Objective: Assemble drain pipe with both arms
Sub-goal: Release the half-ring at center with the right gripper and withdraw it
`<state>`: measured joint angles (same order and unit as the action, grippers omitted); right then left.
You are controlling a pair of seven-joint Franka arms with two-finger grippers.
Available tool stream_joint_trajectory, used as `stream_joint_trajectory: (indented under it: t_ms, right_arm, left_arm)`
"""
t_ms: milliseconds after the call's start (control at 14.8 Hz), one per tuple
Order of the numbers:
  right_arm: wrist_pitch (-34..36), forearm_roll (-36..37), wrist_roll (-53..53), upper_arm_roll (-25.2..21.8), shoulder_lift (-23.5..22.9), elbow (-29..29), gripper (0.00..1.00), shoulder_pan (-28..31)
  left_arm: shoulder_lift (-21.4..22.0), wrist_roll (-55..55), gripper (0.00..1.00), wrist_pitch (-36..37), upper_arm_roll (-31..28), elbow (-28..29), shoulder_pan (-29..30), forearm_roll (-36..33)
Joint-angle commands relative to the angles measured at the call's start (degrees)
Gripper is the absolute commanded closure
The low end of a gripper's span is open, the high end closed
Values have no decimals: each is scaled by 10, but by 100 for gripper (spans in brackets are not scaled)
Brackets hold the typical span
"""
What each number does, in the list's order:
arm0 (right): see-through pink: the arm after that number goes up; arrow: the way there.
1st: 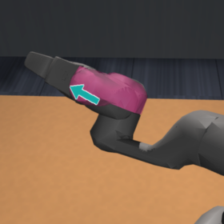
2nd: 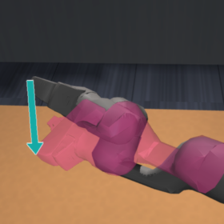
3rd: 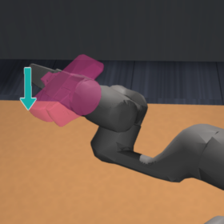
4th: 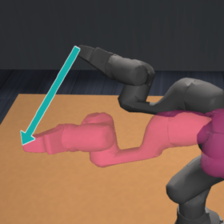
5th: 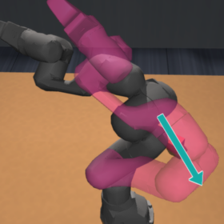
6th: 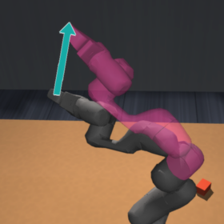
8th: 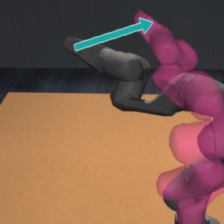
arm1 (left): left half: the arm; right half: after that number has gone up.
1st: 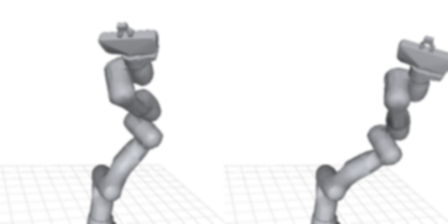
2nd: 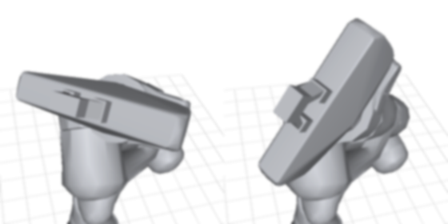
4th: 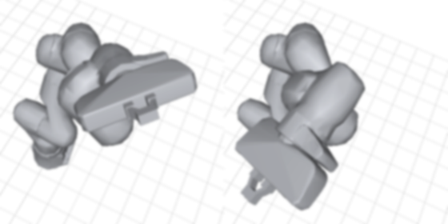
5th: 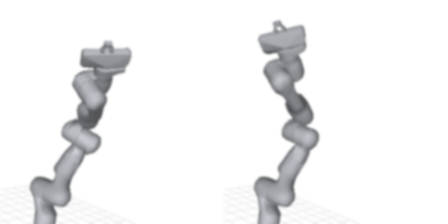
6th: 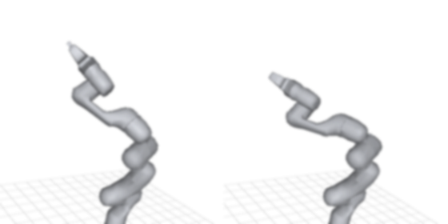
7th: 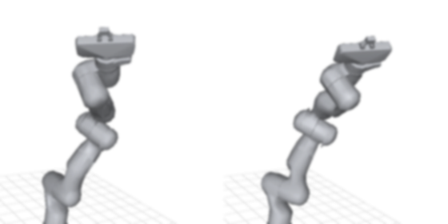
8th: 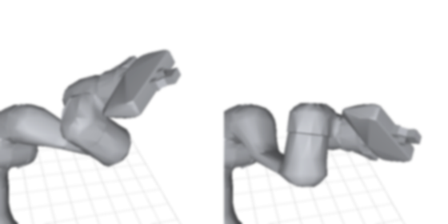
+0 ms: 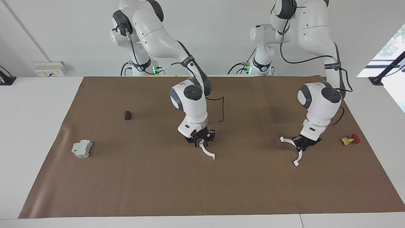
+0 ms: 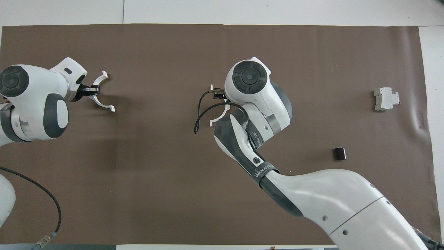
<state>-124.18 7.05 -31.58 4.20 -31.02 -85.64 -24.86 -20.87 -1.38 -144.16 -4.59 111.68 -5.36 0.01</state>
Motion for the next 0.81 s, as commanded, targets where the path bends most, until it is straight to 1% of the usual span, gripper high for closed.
stream_joint_trajectory:
  t_ms: [0, 203, 339, 474, 609, 677, 745]
  right_arm:
    - [86, 16, 24, 6, 77, 5, 0, 41]
    - [193, 12, 69, 7, 158, 5, 0, 91]
    - [250, -4, 119, 7, 200, 5, 0, 126]
    - [295, -45, 152, 6, 247, 4, 0, 175]
    - [341, -51, 153, 5, 280, -1, 0, 203]
    - [354, -50, 154, 5, 284, -1, 0, 207]
    - [365, -49, 154, 3, 285, -1, 0, 213]
  left_arm:
    - [8, -8, 100, 16, -1, -18, 1, -5]
    - [7, -11, 100, 90, -1, -82, -8, -5]
    - [5, -26, 100, 124, -3, -114, -39, -5]
    - [1, -62, 100, 122, -4, -123, -81, -6]
    - [0, -91, 100, 121, -4, -123, -122, -28]
    - [-2, -119, 100, 120, -4, -124, -142, -41]
    - [-16, -150, 100, 121, -4, -138, -165, -55]
